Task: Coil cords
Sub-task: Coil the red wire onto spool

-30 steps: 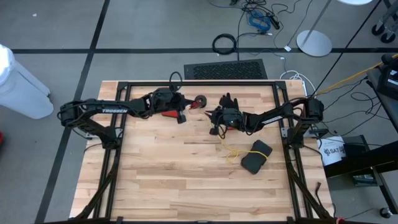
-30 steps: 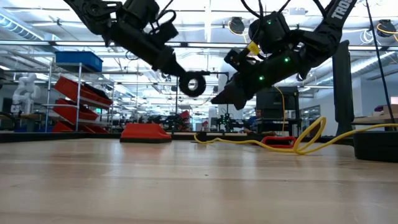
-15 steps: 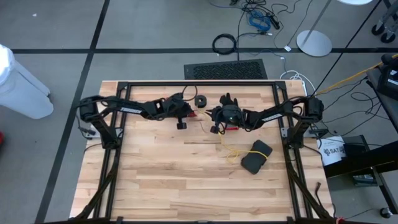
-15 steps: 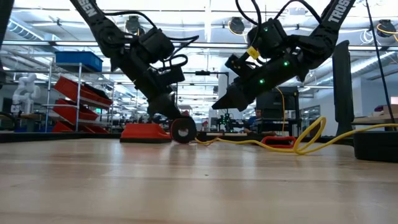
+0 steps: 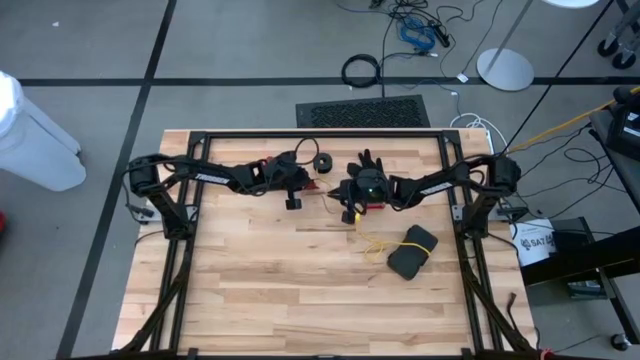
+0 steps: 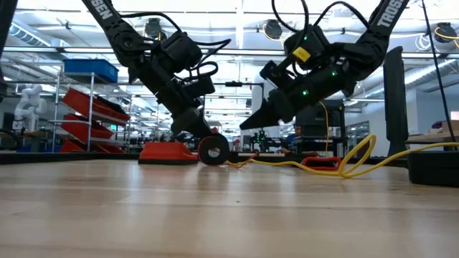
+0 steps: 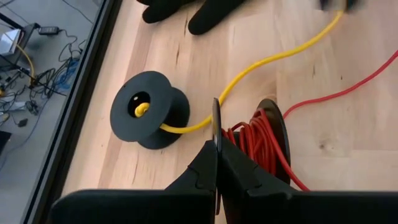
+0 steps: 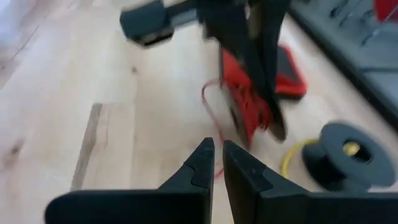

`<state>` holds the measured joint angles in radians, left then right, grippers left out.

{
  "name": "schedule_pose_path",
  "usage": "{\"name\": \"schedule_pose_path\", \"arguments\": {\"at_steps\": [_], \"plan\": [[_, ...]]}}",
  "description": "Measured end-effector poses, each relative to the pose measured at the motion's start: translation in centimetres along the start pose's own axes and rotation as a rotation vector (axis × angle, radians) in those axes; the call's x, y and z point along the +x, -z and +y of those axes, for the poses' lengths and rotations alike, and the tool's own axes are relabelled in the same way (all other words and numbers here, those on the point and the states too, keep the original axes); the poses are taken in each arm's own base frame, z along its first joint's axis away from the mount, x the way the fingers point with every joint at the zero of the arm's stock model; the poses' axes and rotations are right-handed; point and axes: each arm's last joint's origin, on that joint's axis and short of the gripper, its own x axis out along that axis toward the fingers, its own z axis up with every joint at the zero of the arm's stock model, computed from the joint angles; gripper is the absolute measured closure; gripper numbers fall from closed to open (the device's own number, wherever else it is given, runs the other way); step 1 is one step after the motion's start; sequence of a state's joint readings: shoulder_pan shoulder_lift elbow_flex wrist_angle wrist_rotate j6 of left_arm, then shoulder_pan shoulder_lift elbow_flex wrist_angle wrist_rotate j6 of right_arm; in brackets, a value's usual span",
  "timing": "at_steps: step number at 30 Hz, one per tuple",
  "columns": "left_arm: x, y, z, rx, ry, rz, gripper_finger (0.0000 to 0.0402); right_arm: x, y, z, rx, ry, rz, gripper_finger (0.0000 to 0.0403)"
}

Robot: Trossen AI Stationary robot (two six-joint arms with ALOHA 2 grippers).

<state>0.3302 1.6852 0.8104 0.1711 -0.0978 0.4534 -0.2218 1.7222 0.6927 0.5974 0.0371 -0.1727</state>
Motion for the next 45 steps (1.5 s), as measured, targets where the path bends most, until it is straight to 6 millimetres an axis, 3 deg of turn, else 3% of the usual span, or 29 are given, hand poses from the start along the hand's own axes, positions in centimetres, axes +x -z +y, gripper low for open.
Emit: {"name": "schedule_pose_path", "arguments": {"at_steps": [12, 20, 27, 30, 36, 45], "plan": [[0.0, -0.2, -0.4, 0.006, 0.008, -0.01, 0.0395, 2.5, 2.7, -0.2, 0.097, -0.032, 0.091, 0.0377], [-0.1, -0.4, -0.7, 0.013, 0.019, -0.017, 0.0395, 5.6, 3.6, -0.5, 0.134, -0.02, 0.123, 0.0326], [-0.1, -0.4, -0.8, 0.013, 0.019, -0.02, 0.0395, 6.4, 4.0, -1.6, 0.167, 0.02, 0.17, 0.0298], [0.0, -0.5, -0.7, 0.012, 0.015, -0.03, 0.0395, 6.3, 4.1, -1.6, 0.163, 0.021, 0.184, 0.0313], [0.0, -0.7, -0.6, -0.018, 0.006, -0.06, 0.0395, 6.3, 4.4, -1.6, 0.141, 0.019, 0.223, 0.0392], [-0.8, -1.5, -0.2, -0.05, -0.014, -0.117, 0.0395, 6.3, 4.3, -1.6, 0.134, 0.029, 0.206, 0.0402]]}}
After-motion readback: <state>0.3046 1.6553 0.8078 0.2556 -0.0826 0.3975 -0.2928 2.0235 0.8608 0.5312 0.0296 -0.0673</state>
